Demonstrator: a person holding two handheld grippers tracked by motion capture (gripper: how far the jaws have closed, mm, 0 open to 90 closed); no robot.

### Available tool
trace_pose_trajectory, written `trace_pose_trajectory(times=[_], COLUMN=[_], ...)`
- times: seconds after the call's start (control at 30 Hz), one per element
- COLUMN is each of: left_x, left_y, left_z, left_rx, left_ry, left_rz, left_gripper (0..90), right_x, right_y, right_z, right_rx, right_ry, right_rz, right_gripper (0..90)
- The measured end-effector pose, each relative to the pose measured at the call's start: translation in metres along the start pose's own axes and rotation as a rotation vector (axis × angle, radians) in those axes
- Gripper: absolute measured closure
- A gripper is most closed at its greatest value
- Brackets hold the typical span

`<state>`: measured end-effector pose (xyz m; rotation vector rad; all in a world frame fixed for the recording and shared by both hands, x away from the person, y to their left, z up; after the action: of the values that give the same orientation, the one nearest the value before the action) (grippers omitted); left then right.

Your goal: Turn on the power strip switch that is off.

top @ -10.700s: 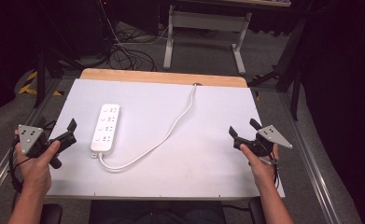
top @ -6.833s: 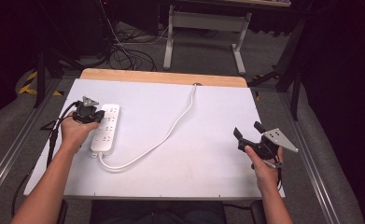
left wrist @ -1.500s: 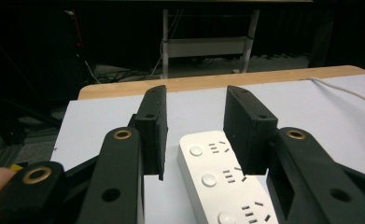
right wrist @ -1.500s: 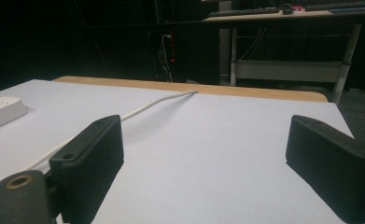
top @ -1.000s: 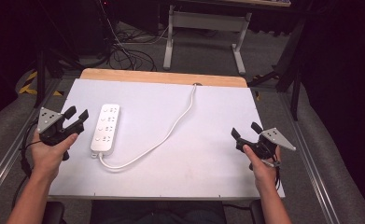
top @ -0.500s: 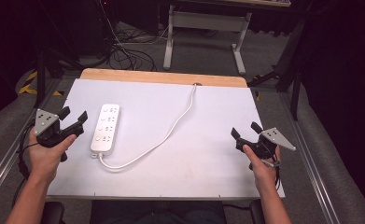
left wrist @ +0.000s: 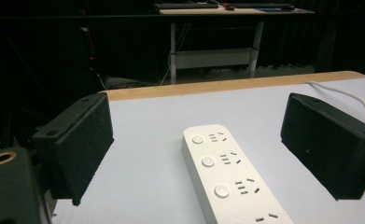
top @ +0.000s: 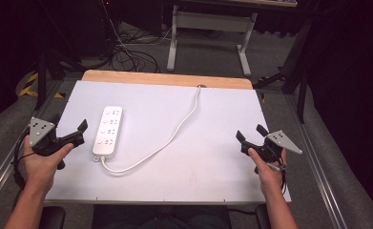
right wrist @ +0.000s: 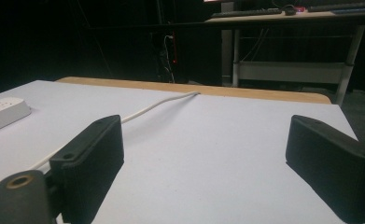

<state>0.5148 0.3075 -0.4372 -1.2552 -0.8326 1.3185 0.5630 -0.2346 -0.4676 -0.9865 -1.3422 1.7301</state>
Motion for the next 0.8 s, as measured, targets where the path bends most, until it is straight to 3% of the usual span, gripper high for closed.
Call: trace_pose_trajectory(times=[0.27,0.47,0.8], left_x=[0.0045,0.0066,0.0081], left_y=[-0.0024,-0.0005,0.0008], left_z=[0.0001,-0.0011,-0.0010], left_rx=[-0.027,-0.022,-0.016], left_ry=[-0.055,-0.060,-0.066], left_rz=[0.015,0.023,0.022], left_gripper=[2.1,2.0,1.6], right_x=[0.0004,0.0008,0.0024], right_y=[-0.0011,-0.0018,-0.0016], right_z=[-0.0006,-0.0005,-0.0010], right_rx=[-0.007,-0.012,-0.013], right_ry=[0.000,-0.007,-0.020], right_rz=[0.005,0.001,0.003], right_gripper=[9.6,2.3,2.0])
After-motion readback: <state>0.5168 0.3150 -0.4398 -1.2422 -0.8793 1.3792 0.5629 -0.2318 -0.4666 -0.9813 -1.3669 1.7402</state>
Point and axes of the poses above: each handheld gripper's, and its own axes: z roughly backward along the jaws, y roughly out of its underside, x roughly to its left, the point moved 10 cm from there along -z, roughly forward along the jaws, and after that the axes turned 12 degrees about z, right-handed, at the moved point
